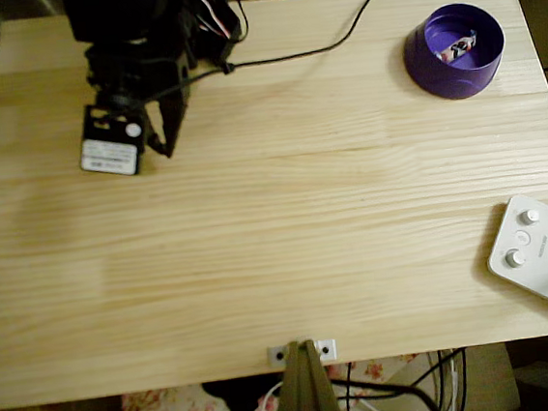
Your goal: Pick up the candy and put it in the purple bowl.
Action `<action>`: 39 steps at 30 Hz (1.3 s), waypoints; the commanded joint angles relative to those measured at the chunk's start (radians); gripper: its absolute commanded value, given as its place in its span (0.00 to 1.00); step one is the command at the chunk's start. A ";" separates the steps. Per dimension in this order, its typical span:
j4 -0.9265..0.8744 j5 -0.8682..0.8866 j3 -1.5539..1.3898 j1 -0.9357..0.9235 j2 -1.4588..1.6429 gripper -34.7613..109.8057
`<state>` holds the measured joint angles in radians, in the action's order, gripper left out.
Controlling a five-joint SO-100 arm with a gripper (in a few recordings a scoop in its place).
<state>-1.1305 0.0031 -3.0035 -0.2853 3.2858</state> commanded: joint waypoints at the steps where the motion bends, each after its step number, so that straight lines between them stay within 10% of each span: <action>1: -0.009 0.005 0.017 0.000 0.014 0.24; 39: -0.020 0.077 0.021 0.219 0.014 0.24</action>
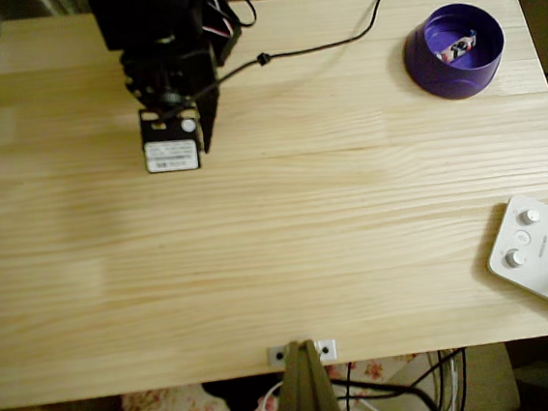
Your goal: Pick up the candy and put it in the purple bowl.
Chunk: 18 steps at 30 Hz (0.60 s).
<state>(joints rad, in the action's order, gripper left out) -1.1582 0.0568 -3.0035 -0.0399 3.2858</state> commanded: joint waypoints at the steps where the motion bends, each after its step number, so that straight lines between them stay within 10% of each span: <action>1: 0.008 0.028 0.021 -0.031 0.014 0.24; 18: 0.008 0.034 0.021 -0.038 0.014 0.24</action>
